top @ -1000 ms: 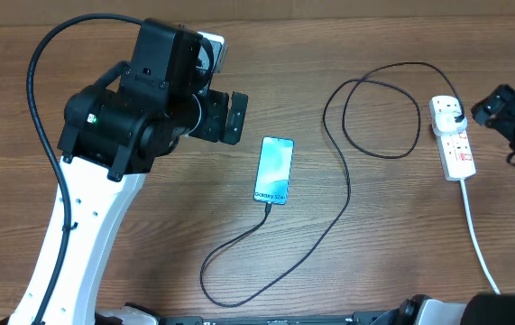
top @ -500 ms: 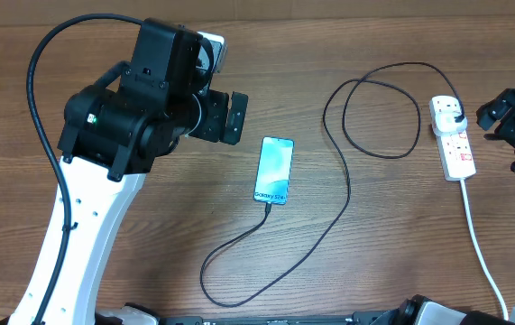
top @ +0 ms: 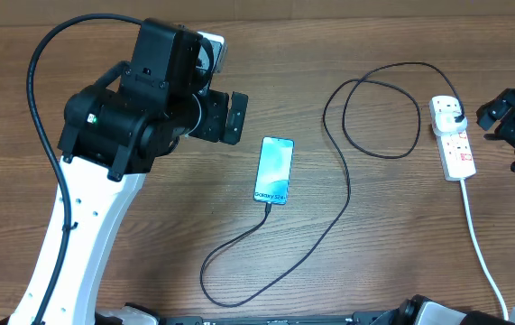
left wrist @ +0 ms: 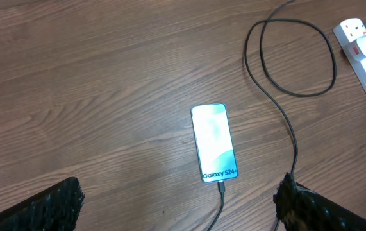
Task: Plug charger to phone and switch on socket
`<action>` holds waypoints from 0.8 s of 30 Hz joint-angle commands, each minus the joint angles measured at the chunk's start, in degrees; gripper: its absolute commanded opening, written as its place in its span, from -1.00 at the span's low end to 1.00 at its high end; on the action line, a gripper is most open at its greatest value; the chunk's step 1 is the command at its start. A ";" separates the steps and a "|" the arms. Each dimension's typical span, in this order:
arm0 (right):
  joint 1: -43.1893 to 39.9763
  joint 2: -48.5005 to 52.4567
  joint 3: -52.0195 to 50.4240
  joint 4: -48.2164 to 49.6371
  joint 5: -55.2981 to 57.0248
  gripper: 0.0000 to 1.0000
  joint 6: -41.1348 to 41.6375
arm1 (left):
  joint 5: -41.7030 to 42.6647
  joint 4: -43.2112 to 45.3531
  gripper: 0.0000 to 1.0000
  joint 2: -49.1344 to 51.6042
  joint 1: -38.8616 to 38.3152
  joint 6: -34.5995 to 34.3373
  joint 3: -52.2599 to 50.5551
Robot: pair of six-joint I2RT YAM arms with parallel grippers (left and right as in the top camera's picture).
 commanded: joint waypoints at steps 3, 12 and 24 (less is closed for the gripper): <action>0.17 -0.31 1.14 0.31 0.94 0.99 0.15 | -0.39 -0.17 0.99 0.59 0.17 1.09 0.17; 0.17 -0.31 1.14 0.31 0.94 1.00 0.15 | -0.39 -0.17 0.98 0.59 0.17 1.11 0.17; 0.17 -0.31 1.14 0.31 0.94 0.99 0.15 | -0.61 -2.80 0.99 -0.04 0.11 1.14 0.17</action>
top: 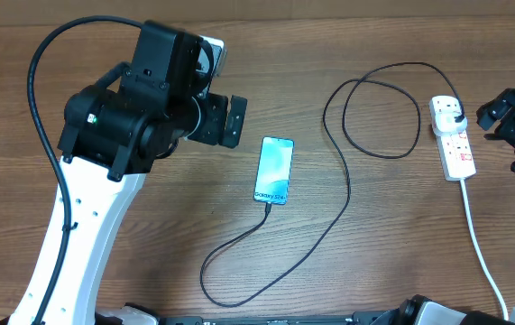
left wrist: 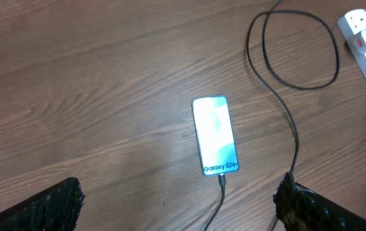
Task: Plug charger to phone and switch on socket
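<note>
The phone [top: 274, 171] lies face up mid-table with its screen lit, reading Galaxy S24+ [left wrist: 215, 135]. A black charger cable [top: 266, 226] is plugged into its bottom end [left wrist: 222, 181], loops across the table and ends at a plug [top: 455, 113] in the white power strip [top: 455, 144]. My left gripper [top: 230, 118] hangs above the table just left of the phone. It [left wrist: 179, 196] is open, with its fingers [left wrist: 48, 205] wide apart and nothing between them. My right gripper [top: 502, 113] sits just right of the strip; its jaws are unclear.
The strip's white lead [top: 482, 253] runs toward the front right edge. The cable's big loop [top: 379, 108] lies between the phone and the strip. The left arm's black hose [top: 45, 81] arches over the back left.
The left wrist view has shifted slightly: the phone looks a bit smaller and the strip sits nearer the right edge. From overhead, nothing on the table has moved.
</note>
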`<action>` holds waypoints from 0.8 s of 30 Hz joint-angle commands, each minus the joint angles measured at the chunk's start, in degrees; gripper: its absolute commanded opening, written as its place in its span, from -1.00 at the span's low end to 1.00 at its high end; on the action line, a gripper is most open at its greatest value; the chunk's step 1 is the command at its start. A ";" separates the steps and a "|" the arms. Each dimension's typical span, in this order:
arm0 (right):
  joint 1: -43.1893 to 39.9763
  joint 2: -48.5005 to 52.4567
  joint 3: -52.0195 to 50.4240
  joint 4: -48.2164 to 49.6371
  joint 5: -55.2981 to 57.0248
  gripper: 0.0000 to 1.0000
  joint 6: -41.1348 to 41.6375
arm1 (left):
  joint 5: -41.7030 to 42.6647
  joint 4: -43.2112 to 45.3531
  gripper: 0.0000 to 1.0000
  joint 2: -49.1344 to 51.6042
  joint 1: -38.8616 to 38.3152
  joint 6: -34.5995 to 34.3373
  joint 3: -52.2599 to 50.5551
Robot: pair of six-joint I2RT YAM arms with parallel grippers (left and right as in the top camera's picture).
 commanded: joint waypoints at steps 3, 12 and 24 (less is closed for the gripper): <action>0.17 -0.31 1.14 0.31 0.94 1.00 0.02 | -0.63 -2.95 0.98 -0.81 0.11 1.16 0.17; 0.17 -0.31 1.14 0.31 0.94 0.99 0.02 | -2.32 -1.57 0.98 -7.56 0.17 1.14 -2.51; 0.17 -0.31 1.14 0.31 0.94 1.00 0.02 | -4.11 29.70 0.99 -29.75 4.20 1.09 -40.30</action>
